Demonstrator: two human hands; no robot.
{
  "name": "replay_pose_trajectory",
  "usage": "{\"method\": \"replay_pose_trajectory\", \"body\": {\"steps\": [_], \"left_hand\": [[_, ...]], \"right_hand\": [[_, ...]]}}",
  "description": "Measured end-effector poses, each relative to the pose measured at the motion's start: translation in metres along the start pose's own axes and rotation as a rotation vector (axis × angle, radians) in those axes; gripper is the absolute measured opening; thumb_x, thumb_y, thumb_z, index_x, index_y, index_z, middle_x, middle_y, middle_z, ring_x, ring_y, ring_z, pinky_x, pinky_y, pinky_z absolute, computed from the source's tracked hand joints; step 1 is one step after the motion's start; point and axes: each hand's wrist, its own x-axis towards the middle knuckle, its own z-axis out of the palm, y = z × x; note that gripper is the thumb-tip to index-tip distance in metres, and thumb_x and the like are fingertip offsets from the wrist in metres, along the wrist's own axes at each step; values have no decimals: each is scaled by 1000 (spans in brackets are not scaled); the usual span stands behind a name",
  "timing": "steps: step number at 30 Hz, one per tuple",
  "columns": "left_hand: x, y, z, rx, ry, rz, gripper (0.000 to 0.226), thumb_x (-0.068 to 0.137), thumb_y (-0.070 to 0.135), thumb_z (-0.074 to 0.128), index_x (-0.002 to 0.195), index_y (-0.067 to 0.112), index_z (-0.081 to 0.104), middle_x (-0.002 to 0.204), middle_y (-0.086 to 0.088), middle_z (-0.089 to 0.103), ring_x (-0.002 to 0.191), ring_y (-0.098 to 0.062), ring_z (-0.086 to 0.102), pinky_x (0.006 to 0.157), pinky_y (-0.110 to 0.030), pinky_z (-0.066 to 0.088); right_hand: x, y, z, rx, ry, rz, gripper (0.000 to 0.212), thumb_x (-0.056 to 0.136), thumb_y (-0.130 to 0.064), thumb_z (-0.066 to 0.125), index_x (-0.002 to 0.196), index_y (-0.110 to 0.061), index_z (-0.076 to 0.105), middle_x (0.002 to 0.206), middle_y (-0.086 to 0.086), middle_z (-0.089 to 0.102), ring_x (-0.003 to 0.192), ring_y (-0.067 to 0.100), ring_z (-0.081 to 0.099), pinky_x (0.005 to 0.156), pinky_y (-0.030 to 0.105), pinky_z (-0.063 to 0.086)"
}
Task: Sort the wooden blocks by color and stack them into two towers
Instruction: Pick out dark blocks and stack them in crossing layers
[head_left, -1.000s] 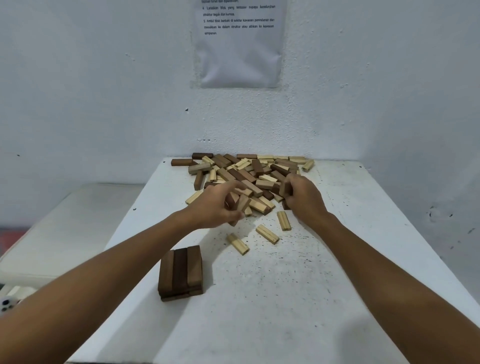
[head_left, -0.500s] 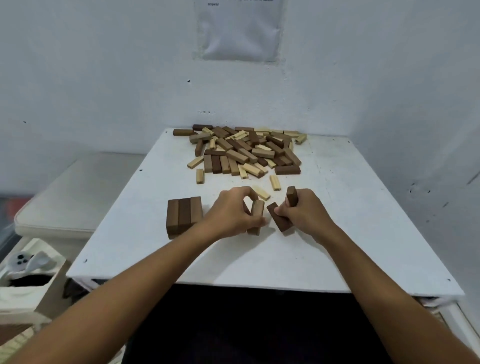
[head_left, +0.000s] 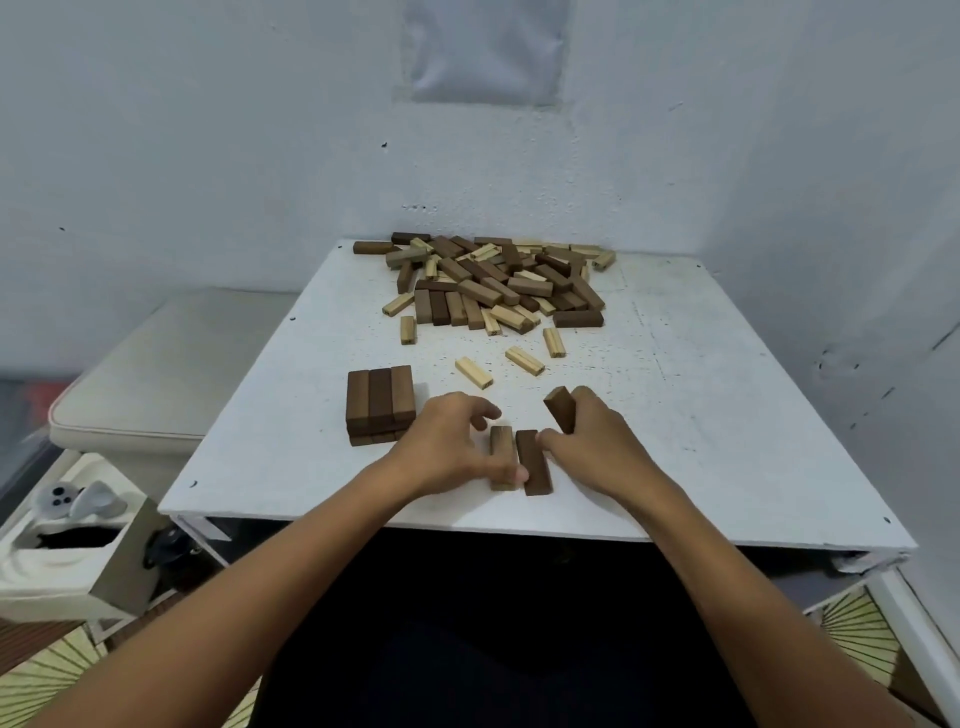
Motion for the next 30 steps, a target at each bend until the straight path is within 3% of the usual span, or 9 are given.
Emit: {"method": "replay_pose_trajectory", "body": {"steps": [3, 6, 10, 15, 17, 21, 23, 26, 30], "left_hand": [[-6, -7, -2, 53, -138, 94, 81, 62, 52, 85, 132, 22, 58, 134, 4, 49, 102, -9, 53, 88, -25, 46], [-8, -10, 6, 151, -135, 152, 85, 65, 57, 81, 137, 21, 54, 140, 5, 47, 126, -11, 39, 97, -23, 33], [-6, -7, 14, 139, -46, 186, 79, 64, 55, 83, 131, 18, 60, 128, 2, 56, 120, -13, 45, 91, -22, 33], [-4, -4, 20, 131, -24, 193, 81, 63, 57, 82, 132, 20, 59, 129, 3, 54, 120, -12, 45, 90, -21, 32], [-3, -3, 21, 124, -31, 199, 80, 64, 56, 82, 131, 20, 59, 132, 3, 54, 121, -12, 45, 92, -21, 31], [-1, -1, 21, 89, -27, 214, 70, 67, 46, 84, 127, 17, 63, 132, 1, 56, 121, -13, 48, 92, -19, 32], [-1, -1, 22, 61, -8, 222, 67, 66, 40, 86, 125, 16, 64, 132, 0, 55, 118, -13, 51, 87, -17, 35], [1, -2, 22, -2, 30, 230, 65, 62, 30, 89, 121, 17, 66, 123, 1, 56, 99, -9, 57, 72, -13, 45], [3, -4, 18, -63, 14, 263, 66, 62, 19, 87, 124, 18, 63, 122, 5, 55, 101, -5, 58, 79, -18, 51]], "right_hand": [[-3, 4, -12, 8, -46, 23, 19, 96, -28, 48, 107, -14, 40, 89, 1, 54, 75, 16, 53, 61, 31, 39], [-2, 9, -15, -226, -28, 25, 26, 97, -42, 49, 100, -17, 46, 95, 0, 55, 88, 22, 55, 69, 33, 39], [3, 12, -15, -267, -46, 75, 36, 88, -53, 59, 83, -19, 47, 89, 0, 58, 86, 22, 58, 61, 30, 35], [1, 6, -17, -184, -65, 59, 44, 80, -53, 69, 74, -16, 46, 70, -1, 50, 64, 16, 50, 55, 30, 33], [0, 7, -19, -132, -64, 49, 38, 84, -48, 69, 92, -14, 55, 76, 1, 56, 65, 17, 56, 58, 29, 40], [1, 13, -24, 24, -118, 42, 44, 91, -22, 64, 132, -19, 48, 79, 8, 62, 45, 12, 56, 51, 24, 44], [1, 16, -23, 100, -177, 60, 38, 91, -13, 62, 128, -13, 52, 67, 14, 69, 40, 15, 58, 47, 23, 46], [1, 18, -21, 192, -151, 73, 21, 89, -8, 65, 110, -6, 59, 69, 17, 71, 52, 23, 67, 54, 30, 56], [-6, 17, -13, 329, -109, 137, 17, 84, -4, 70, 98, -1, 61, 73, 23, 71, 66, 36, 72, 70, 45, 61]]}}
